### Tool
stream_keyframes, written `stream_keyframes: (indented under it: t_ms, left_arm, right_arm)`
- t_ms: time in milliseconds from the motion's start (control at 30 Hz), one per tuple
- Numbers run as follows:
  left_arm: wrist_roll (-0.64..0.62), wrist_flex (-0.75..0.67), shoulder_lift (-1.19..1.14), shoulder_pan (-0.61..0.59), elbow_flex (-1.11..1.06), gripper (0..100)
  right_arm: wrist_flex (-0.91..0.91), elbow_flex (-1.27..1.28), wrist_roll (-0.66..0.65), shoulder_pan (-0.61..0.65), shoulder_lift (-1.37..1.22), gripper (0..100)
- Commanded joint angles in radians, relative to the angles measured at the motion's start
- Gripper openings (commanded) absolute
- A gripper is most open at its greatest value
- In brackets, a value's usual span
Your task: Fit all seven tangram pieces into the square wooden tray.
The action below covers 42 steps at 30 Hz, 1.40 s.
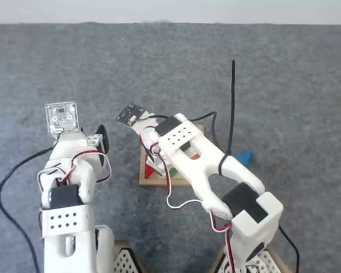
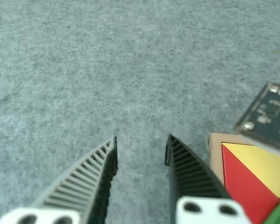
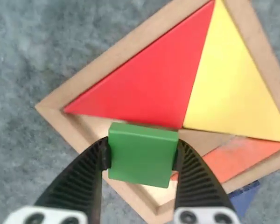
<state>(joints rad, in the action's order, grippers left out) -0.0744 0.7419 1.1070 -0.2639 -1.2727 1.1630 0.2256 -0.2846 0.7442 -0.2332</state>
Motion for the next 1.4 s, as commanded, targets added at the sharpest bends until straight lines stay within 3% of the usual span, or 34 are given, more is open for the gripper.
stream_keyframes:
  t_ms: [0,167,267,1067,1367]
  left_arm:
    - [-0.009,0.005,0.018,-0.003,0.048,16]
    - [-0.008,0.005,0.018,-0.003,0.047,16]
    - [-0.006,0.005,0.018,-0.002,0.047,16]
    - [-0.003,-0.011,0.018,-0.002,0.042,16]
    - [-0.003,-0.011,0.018,-0.002,0.042,16]
  right_arm:
    - [-0.013,-0.005,-0.031,-0.027,0.03,14.0]
    - [-0.033,-0.009,-0.032,-0.019,0.033,29.2]
    - [-0.048,-0.003,-0.029,-0.008,0.03,32.8]
    - [-0.002,0.052,0.074,0.145,0.042,32.9]
    - [0.048,-0.003,0.104,0.145,0.042,32.9]
